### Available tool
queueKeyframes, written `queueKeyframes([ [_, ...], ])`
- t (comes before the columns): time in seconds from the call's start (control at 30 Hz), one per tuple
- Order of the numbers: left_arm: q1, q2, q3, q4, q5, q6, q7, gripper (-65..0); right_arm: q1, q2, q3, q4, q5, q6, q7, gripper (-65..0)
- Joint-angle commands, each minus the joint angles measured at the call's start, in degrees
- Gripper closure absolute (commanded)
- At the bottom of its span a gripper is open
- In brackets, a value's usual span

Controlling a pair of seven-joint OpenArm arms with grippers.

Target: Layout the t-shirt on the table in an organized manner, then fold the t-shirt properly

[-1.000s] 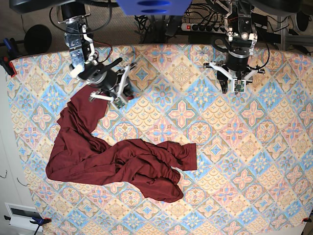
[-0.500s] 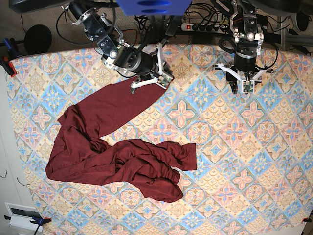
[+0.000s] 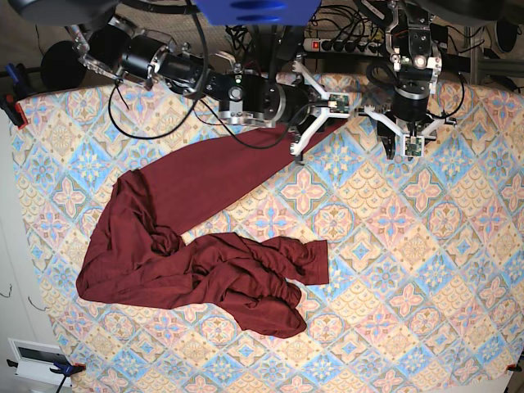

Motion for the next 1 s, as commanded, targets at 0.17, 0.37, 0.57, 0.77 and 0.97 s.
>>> queueKeyframes([
  [0.17, -1.2, -0.4, -4.1, 0.8, 0.2, 0.4, -1.3, -22.5, 3.6, -4.4, -4.0, 0.6, -0.3, 8.2, 1.3, -0.9],
  [0.37, -1.7, -0.4, -5.0, 0.9, 0.1, 0.4, -1.3, -22.5, 3.5, -4.5, -3.0, 0.6, -0.6, 8.5, 1.7, -1.2],
  [0.57, -2.6, -0.4, -4.8, 0.9, 0.1, 0.4, -1.3, -22.6, 3.3, -4.3, 1.9, 0.8, -0.6, 7.6, 1.7, -8.7],
  [0.77, -4.8, -0.4, -4.7, 0.9, 0.2, 0.4, -1.3, -22.6, 1.5, -4.2, 5.4, 1.0, -0.6, 3.0, 1.7, -21.4],
  [0.97, -10.1, -0.2, -4.6, 0.9, 0.1, 0.4, 5.2, -27.0, 0.8, -4.1, 5.4, 1.0, -0.6, 3.0, 1.7, -24.1],
])
